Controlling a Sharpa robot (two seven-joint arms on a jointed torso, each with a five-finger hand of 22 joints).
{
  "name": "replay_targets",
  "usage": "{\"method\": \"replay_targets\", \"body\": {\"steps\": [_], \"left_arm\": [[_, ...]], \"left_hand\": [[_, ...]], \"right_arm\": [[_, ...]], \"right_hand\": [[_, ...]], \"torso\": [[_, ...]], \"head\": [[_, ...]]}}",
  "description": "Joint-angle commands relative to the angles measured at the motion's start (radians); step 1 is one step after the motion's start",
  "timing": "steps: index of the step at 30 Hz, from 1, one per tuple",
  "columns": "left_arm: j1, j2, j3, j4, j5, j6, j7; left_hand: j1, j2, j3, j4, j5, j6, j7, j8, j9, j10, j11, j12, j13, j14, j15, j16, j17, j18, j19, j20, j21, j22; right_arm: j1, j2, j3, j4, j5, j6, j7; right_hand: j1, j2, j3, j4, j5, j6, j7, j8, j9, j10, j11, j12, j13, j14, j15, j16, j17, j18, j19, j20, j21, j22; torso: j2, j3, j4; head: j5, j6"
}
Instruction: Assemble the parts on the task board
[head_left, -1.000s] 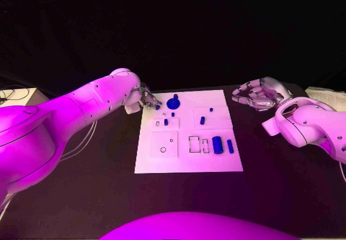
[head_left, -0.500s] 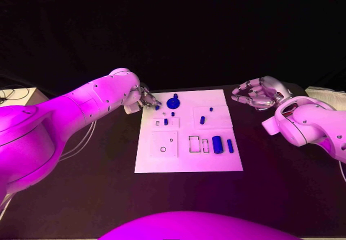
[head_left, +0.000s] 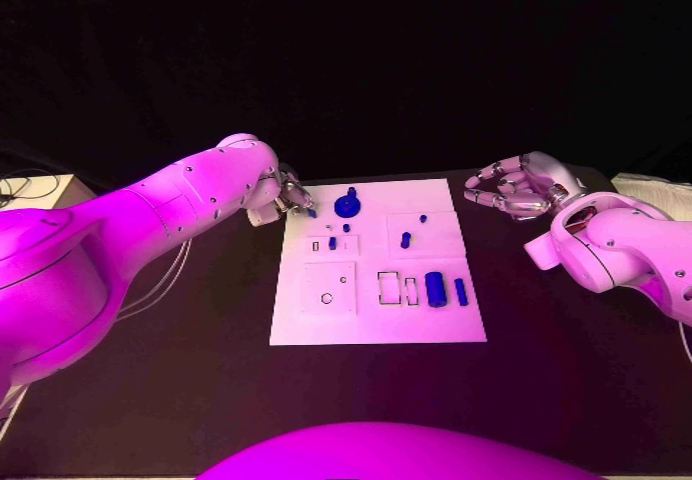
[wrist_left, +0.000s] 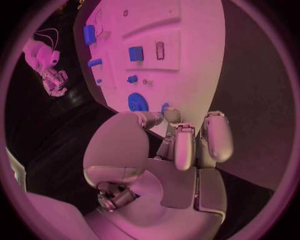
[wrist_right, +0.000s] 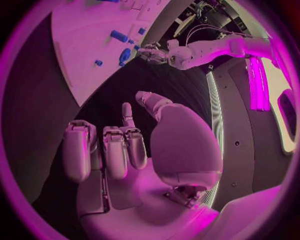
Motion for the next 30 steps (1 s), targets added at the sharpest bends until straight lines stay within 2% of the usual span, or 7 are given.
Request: {"method": "replay_targets", "body": {"steps": [1,8,11,19,20,23,30], "left_arm": [[-0.003,-0.002,-0.002,0.004,0.012,0.028,0.006],[-0.003,-0.009,-0.002,0.012,0.024,0.038,0.005],[-0.003,-0.011,-0.002,0.012,0.027,0.040,0.005],[-0.004,-0.019,-0.002,0.021,0.049,0.024,0.010],[-0.004,-0.022,-0.002,0.027,0.052,0.022,0.011],[-0.004,-0.034,-0.002,0.049,0.061,0.014,0.014],[-0.004,-0.076,-0.001,0.127,0.072,0.000,0.014]], "left_hand": [[-0.022,0.001,0.143,-0.128,0.019,-0.005,0.004,0.007,0.002,-0.004,0.006,-0.002,-0.002,0.072,0.009,0.005,0.184,0.001,0.000,0.006,0.002,0.000],[-0.050,0.000,0.184,-0.161,0.055,-0.005,0.007,0.012,0.000,-0.005,0.008,-0.001,-0.005,0.072,0.011,0.005,0.183,0.002,-0.001,0.008,0.004,0.001],[-0.069,-0.005,0.199,-0.183,0.116,-0.004,0.007,0.017,-0.001,-0.006,0.008,-0.001,-0.008,0.072,0.010,0.005,0.183,0.002,-0.001,0.008,0.005,0.003],[-0.099,-0.020,0.201,-0.215,0.227,0.021,-0.004,0.042,0.007,0.016,-0.002,0.011,0.006,0.080,0.002,0.022,0.202,-0.001,0.006,0.002,0.017,0.018],[-0.105,-0.027,0.197,-0.221,0.260,0.029,-0.008,0.049,0.010,0.026,-0.005,0.016,0.015,0.083,-0.001,0.028,0.209,-0.002,0.010,0.000,0.022,0.024],[-0.111,-0.033,0.194,-0.228,0.288,0.036,-0.012,0.054,0.011,0.036,-0.009,0.019,0.019,0.087,-0.004,0.036,0.218,-0.004,0.014,-0.003,0.028,0.032],[-0.120,-0.053,0.166,-0.248,0.416,0.062,-0.023,0.060,0.008,0.064,-0.020,0.023,0.034,0.092,-0.014,0.046,0.232,-0.008,0.024,-0.013,0.040,0.048]], "right_arm": [[0.001,0.000,0.001,0.000,-0.008,0.003,0.005],[0.001,0.000,0.001,-0.001,-0.008,0.005,0.004],[0.001,0.000,0.001,-0.002,-0.008,0.006,0.004],[0.001,-0.001,0.001,-0.001,-0.008,0.007,0.003],[0.001,-0.002,0.001,-0.001,-0.008,0.007,0.003],[0.001,-0.003,0.001,-0.001,-0.008,0.007,0.003],[0.001,-0.007,0.001,-0.002,-0.008,0.007,0.002]], "right_hand": [[0.007,-0.002,0.004,0.001,0.003,-0.006,0.002,-0.003,0.001,0.102,0.007,0.003,0.263,0.106,0.005,0.004,0.263,0.003,0.011,0.005,-0.003,0.001],[0.007,-0.002,0.004,0.001,0.003,-0.006,0.002,-0.003,0.001,0.102,0.007,0.003,0.263,0.106,0.005,0.004,0.263,0.003,0.011,0.005,-0.003,0.001],[0.007,-0.002,0.004,0.001,0.003,-0.005,0.002,-0.005,0.002,0.103,0.007,0.003,0.263,0.106,0.005,0.004,0.263,0.003,0.012,0.005,-0.001,0.004],[0.007,-0.002,0.004,0.001,0.003,-0.005,0.002,-0.005,0.002,0.103,0.007,0.003,0.263,0.106,0.005,0.004,0.263,0.003,0.012,0.005,-0.001,0.004],[0.007,-0.002,0.004,0.001,0.003,-0.005,0.002,-0.005,0.002,0.103,0.007,0.003,0.263,0.106,0.005,0.004,0.263,0.003,0.012,0.005,-0.001,0.004],[0.007,-0.002,0.004,0.001,0.003,-0.005,0.002,-0.005,0.002,0.103,0.007,0.003,0.263,0.106,0.005,0.004,0.263,0.003,0.012,0.005,-0.001,0.004],[0.006,-0.002,0.004,0.002,0.002,-0.005,0.002,-0.006,0.002,0.102,0.007,0.003,0.263,0.106,0.006,0.004,0.263,0.003,0.011,0.006,-0.002,0.003]], "torso": [[0.000,-0.0004,0.0001],[0.000,0.0001,0.0013],[0.000,0.0001,0.0007],[0.000,0.0006,0.0006],[0.000,0.0006,0.0006],[-0.001,0.0005,0.0013],[-0.002,0.0017,0.0031]], "head": [[0.000,0.000],[0.002,0.000],[0.003,0.001],[0.006,0.001],[0.006,0.001],[0.007,0.001],[0.009,0.001]]}}
